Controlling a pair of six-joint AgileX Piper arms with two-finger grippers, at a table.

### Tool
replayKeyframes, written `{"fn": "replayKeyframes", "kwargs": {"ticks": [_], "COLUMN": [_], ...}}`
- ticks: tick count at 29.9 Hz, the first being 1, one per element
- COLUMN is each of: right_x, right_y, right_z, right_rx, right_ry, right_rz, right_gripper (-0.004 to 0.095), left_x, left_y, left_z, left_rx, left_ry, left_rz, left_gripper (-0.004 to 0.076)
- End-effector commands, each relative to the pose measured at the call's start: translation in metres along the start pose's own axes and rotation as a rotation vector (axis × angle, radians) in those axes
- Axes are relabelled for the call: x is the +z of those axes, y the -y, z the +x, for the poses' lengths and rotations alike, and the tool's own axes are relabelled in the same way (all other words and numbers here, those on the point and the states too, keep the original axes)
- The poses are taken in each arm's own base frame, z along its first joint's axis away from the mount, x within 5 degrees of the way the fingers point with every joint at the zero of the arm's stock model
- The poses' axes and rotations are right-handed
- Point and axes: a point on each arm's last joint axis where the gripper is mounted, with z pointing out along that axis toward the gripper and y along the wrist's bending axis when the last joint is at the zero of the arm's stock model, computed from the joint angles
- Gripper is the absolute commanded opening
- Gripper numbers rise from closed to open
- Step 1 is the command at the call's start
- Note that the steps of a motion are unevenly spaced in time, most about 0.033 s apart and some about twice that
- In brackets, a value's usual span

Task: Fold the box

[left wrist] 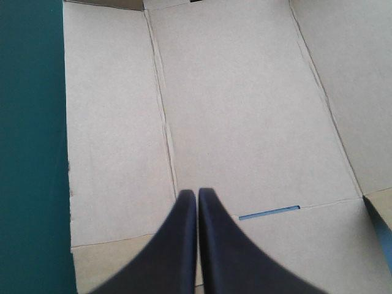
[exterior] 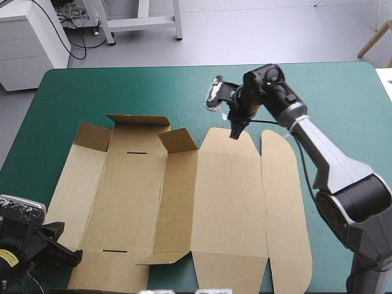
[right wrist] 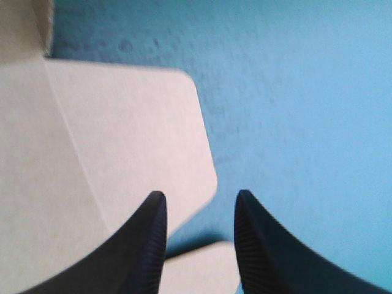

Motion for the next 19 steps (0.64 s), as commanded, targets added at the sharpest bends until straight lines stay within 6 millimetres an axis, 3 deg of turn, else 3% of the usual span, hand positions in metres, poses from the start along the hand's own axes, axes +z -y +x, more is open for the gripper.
{"fn": "replayKeyframes", "kwargs": {"ticks": [1, 6, 10, 15, 19], "right_x": [-0.064, -0.119, -0.152, -0.184, -0.19], "right_y": [0.024, 0.036, 0.027, -0.014, -0.062], "right_z": [0.033, 0.085, 0.131, 0.184, 0.212], "right_rx": [0.221, 0.474, 0.68, 0.88, 0.98], "right_ry": [0.01, 0.041, 0.02, -0.027, -0.069], "right_rz": [0.121, 0.215, 0.28, 0.341, 0.347], "right_gripper": [0.0217, 0.0046, 0.0022, 0.0022, 0.0022], "left_x": [-0.006, -0.006, -0.006, -0.006, -0.006], "left_y": [0.001, 0.001, 0.001, 0.002, 0.002], "left_z": [-0.003, -0.004, -0.004, -0.004, -0.004], "left_rx": [-0.005, -0.009, -0.011, -0.013, -0.013], "left_ry": [-0.005, -0.003, -0.003, -0.002, 0.0], "left_rz": [0.011, 0.011, 0.017, 0.024, 0.024], "left_gripper": [-0.001, -0.001, -0.001, -0.001, -0.001]}}
